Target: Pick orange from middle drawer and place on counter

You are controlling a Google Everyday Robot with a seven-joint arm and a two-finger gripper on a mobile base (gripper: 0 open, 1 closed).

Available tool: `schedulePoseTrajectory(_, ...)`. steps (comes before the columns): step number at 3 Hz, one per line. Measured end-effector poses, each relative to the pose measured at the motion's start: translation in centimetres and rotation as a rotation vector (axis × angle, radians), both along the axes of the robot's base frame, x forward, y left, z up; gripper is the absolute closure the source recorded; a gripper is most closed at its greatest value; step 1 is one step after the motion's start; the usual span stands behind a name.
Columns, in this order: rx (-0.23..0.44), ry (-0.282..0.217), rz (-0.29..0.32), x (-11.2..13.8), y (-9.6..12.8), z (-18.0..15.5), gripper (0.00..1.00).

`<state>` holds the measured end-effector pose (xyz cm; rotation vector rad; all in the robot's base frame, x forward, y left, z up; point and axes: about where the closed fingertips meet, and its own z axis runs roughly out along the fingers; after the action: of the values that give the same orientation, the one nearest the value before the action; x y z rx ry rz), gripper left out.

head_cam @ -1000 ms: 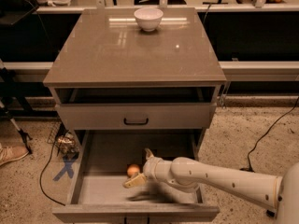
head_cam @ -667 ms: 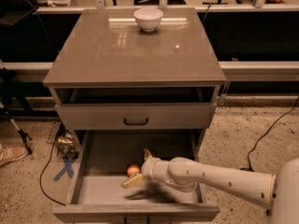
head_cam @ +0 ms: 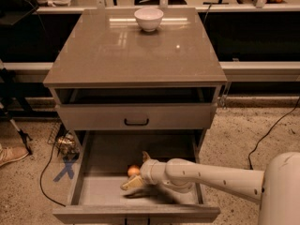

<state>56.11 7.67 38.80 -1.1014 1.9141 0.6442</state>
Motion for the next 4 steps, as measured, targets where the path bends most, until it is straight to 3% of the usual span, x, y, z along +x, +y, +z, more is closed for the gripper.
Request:
schedulePoseTrajectory(1, -0.009, 0.01, 0.011, 0.1, 0.6, -0.6, 0.0)
schedulePoseTrajectory(2, -0.017, 0.009, 0.018, 0.2, 0.8, -0.9, 0.16)
schedulePoseTrajectory(4, -0.021, -0.005, 0.006, 0.8, -0.7, -0.6, 0.63)
